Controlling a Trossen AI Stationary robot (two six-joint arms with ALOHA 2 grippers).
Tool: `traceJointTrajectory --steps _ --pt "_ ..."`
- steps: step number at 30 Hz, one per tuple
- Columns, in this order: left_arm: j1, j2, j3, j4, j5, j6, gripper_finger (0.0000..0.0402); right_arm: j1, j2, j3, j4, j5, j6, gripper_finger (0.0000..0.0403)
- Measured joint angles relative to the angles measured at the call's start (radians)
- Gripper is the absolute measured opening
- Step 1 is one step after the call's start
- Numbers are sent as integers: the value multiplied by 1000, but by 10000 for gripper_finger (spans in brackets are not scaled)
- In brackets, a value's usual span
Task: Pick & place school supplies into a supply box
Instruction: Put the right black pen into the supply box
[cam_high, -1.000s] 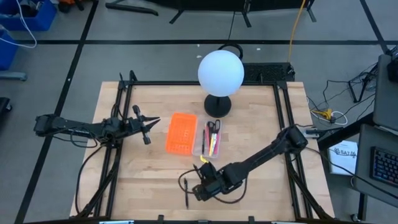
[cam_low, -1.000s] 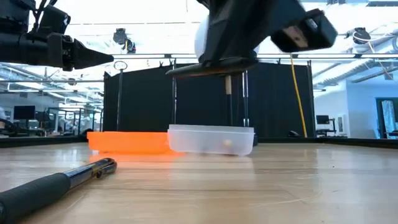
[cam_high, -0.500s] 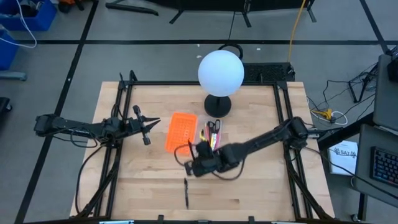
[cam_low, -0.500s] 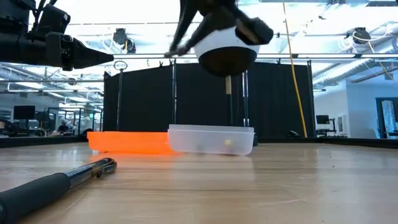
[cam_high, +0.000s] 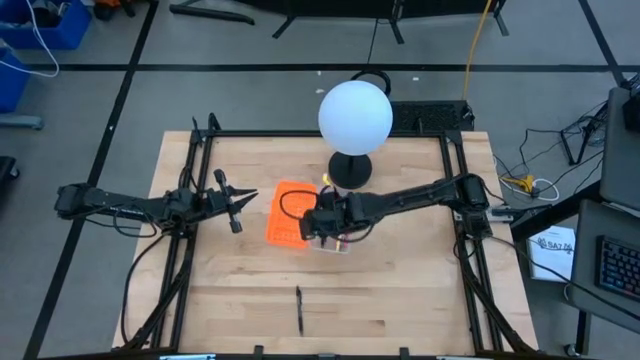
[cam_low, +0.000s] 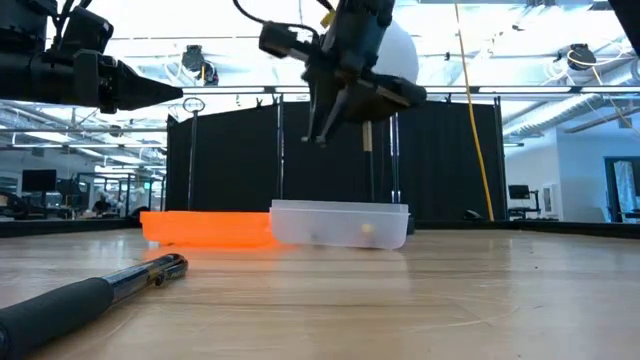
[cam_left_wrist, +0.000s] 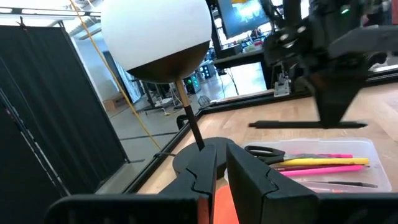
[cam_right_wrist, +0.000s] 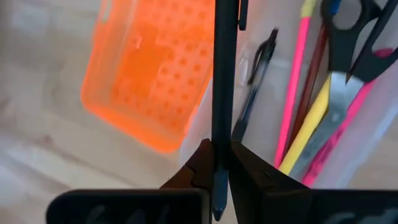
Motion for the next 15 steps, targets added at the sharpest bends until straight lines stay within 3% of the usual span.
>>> traceJointTrajectory --steps 10,15 --pt "0 0 0 1 0 0 47 -58 1 -217 251 -35 64 18" --pt "0 0 0 8 0 0 47 -72 1 -289 296 -55 89 18"
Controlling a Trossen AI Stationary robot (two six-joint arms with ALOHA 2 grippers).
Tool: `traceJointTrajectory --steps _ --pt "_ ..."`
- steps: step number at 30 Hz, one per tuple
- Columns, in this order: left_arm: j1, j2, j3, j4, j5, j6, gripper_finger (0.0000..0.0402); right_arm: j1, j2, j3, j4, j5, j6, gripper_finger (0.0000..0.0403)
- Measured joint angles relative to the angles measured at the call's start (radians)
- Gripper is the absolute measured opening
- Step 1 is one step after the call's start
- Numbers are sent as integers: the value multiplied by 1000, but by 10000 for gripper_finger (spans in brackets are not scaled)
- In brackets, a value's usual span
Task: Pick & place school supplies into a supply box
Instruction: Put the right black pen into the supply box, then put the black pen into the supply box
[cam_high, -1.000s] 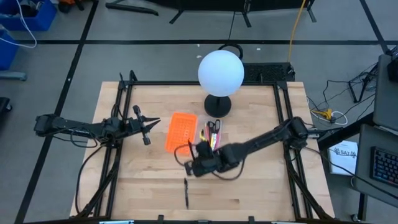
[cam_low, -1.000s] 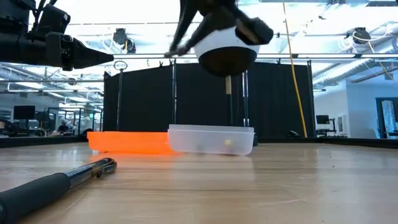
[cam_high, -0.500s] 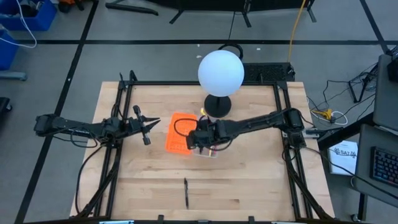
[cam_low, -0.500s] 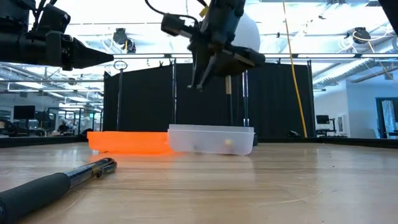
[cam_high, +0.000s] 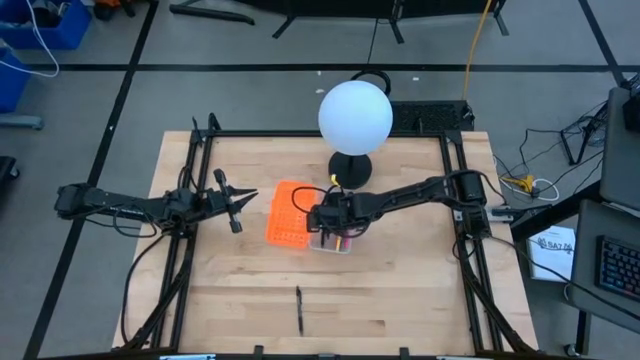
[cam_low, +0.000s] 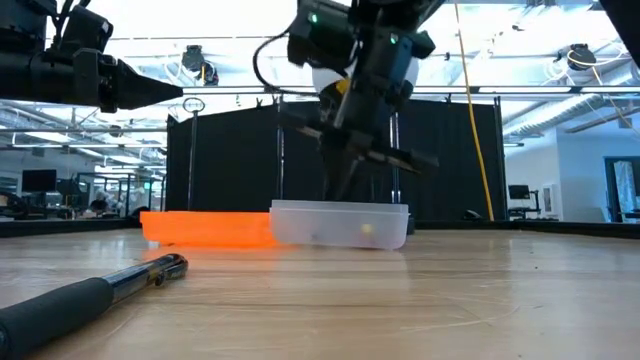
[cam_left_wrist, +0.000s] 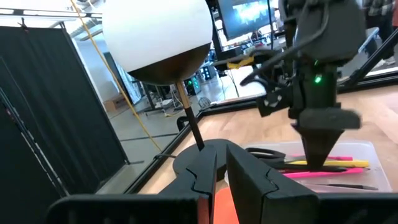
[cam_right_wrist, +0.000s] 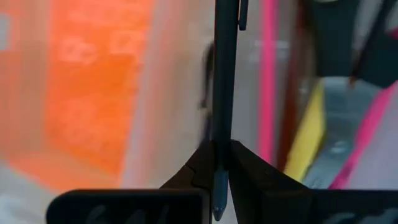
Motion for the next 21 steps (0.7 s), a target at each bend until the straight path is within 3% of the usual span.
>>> traceJointTrajectory --steps 10,21 --pt "0 0 0 11 0 0 47 -15 0 -65 64 -53 19 21" --pt "0 0 0 -3 0 -9 47 -18 -16 -86 90 -72 3 98"
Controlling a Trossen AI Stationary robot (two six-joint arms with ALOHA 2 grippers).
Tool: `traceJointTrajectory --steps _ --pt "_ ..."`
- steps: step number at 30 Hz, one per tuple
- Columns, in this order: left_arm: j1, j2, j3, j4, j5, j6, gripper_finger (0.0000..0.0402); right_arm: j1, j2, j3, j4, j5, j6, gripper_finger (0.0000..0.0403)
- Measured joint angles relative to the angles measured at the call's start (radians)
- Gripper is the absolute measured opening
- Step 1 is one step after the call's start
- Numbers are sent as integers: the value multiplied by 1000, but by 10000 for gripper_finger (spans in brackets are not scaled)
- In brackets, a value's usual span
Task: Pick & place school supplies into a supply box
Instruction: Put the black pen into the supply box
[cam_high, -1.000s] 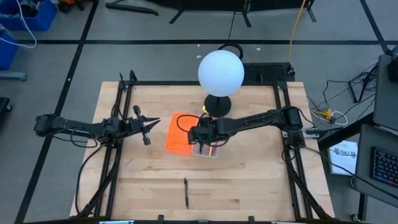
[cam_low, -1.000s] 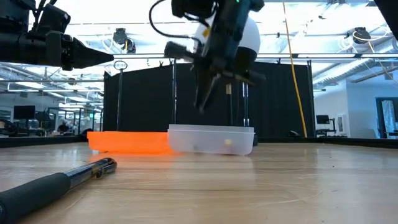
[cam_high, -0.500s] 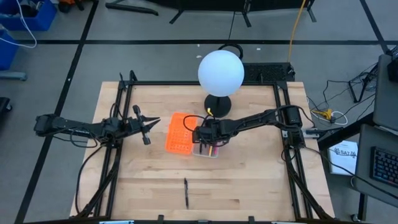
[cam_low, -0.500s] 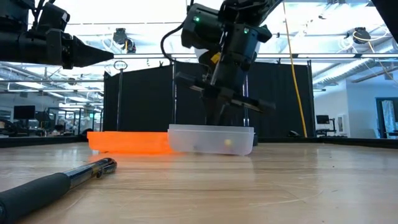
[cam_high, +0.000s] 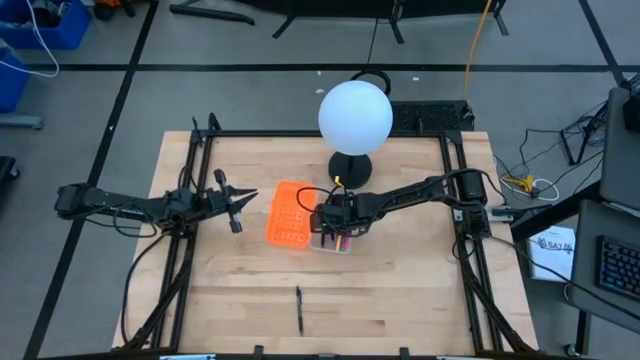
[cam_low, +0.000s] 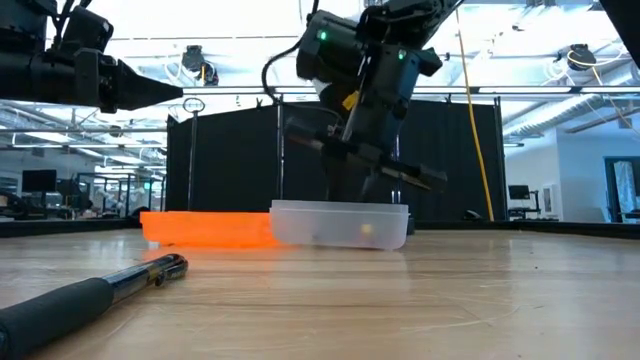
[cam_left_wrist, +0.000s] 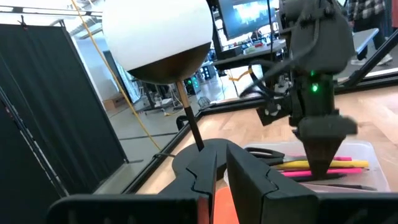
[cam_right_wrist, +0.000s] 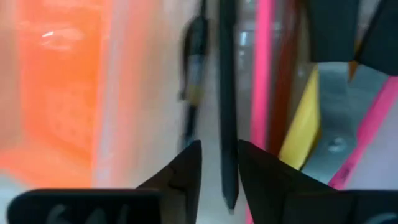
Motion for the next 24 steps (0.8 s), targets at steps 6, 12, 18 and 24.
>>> traceJointTrajectory --steps 6,12,18,24 --pt "0 0 0 0 0 0 47 -9 -87 0 -18 5 -128 119" --pt "0 0 0 -5 0 3 47 4 -291 0 -26 69 -449 124" --pt "0 0 0 -3 0 72 47 133 -487 1 -26 272 -866 100" --pt "0 0 0 21 23 112 47 282 -579 1 -36 422 -1071 29"
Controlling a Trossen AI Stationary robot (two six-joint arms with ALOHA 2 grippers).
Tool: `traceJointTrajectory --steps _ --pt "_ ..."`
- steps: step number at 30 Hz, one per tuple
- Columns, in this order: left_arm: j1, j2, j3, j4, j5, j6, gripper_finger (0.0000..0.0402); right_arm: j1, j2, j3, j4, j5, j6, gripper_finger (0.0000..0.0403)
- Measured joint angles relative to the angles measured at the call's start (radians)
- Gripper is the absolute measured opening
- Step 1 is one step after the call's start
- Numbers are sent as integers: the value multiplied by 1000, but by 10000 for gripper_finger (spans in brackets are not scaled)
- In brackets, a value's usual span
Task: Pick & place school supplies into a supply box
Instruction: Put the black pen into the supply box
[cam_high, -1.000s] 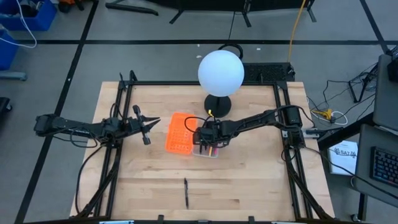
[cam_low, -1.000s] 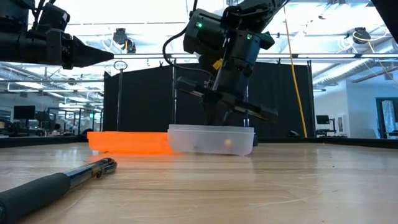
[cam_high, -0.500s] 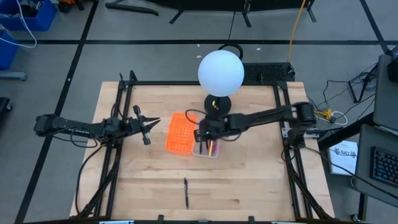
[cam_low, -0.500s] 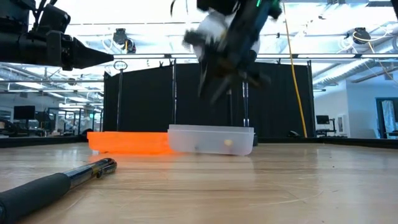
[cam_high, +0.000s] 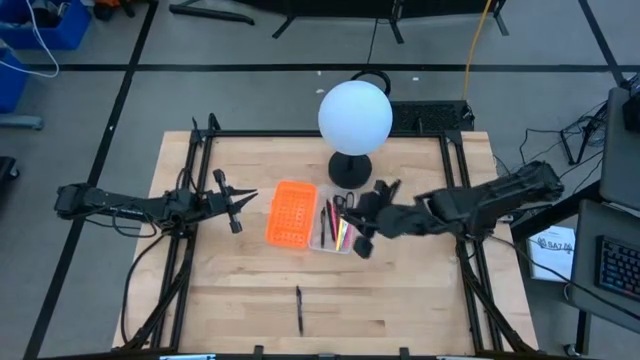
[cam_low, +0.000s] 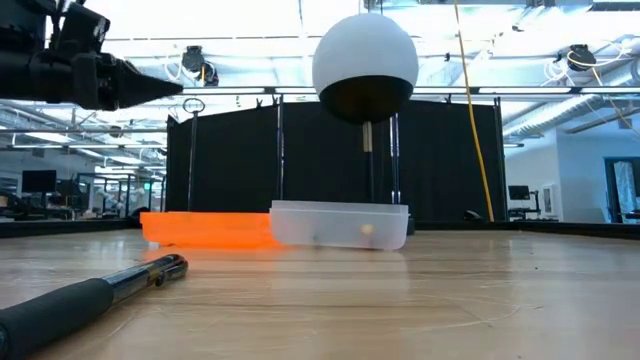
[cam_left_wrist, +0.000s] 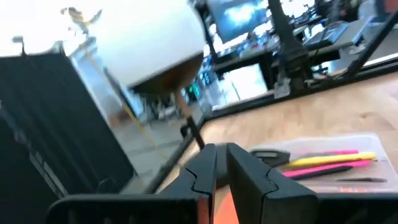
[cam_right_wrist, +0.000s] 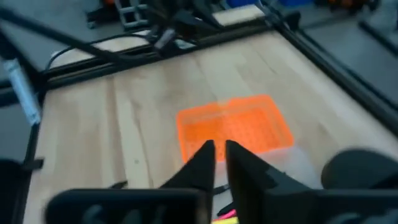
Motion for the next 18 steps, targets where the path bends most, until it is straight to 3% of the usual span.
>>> traceJointTrajectory --steps 2,10,18 --pt "0 0 0 22 31 59 47 27 -10 1 1 13 -65 8" --pt "0 0 0 79 78 206 47 70 -24 -1 -12 46 -206 2" --pt "0 0 0 25 81 67 46 71 -195 -4 -110 6 -380 1"
